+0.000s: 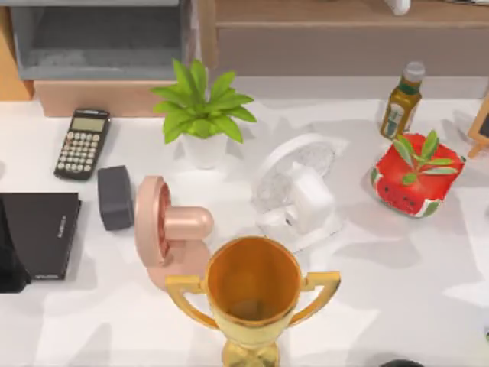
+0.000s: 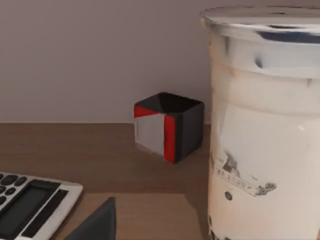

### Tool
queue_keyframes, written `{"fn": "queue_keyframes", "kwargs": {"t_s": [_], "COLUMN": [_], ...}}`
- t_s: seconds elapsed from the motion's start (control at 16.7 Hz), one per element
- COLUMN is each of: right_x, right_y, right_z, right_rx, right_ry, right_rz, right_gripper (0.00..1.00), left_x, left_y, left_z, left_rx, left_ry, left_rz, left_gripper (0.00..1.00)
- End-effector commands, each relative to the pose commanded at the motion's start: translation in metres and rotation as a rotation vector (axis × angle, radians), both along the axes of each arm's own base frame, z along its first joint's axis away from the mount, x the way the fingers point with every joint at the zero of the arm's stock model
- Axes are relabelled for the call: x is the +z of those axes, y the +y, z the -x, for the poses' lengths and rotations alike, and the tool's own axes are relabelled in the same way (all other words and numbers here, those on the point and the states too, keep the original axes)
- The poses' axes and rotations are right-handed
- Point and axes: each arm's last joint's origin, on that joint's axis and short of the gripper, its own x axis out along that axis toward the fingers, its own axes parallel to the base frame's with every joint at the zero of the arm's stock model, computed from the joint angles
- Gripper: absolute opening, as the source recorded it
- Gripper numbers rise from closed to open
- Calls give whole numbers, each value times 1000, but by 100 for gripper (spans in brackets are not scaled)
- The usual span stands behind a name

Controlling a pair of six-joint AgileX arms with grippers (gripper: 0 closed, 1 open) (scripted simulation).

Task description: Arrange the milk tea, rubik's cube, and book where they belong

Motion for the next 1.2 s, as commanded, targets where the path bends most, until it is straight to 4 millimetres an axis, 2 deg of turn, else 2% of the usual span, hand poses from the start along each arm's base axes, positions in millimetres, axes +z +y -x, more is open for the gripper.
{"fn": "queue_keyframes", "kwargs": {"t_s": [0.12,0.3,0.72,0.9,1.2], "right_x": [-13,-23,-24,-23,-23], "right_y": [-15,-27,-26,-29,-26], "right_z": [-17,-28,-32,-52,-97], "right_rx": [-5,-8,-6,-9,-3], "right_ry": [-6,-14,-11,-14,-16], "right_rz": [2,5,4,5,6], "right_gripper": [100,100,100,100,100], "left_x": [0,0,0,0,0], "left_y": [0,0,0,0,0], "left_z": [0,0,0,0,0], "left_rx": [0,0,0,0,0], "left_ry": [0,0,0,0,0], "left_rz": [0,0,0,0,0], "left_gripper": [100,100,100,100,100]}}
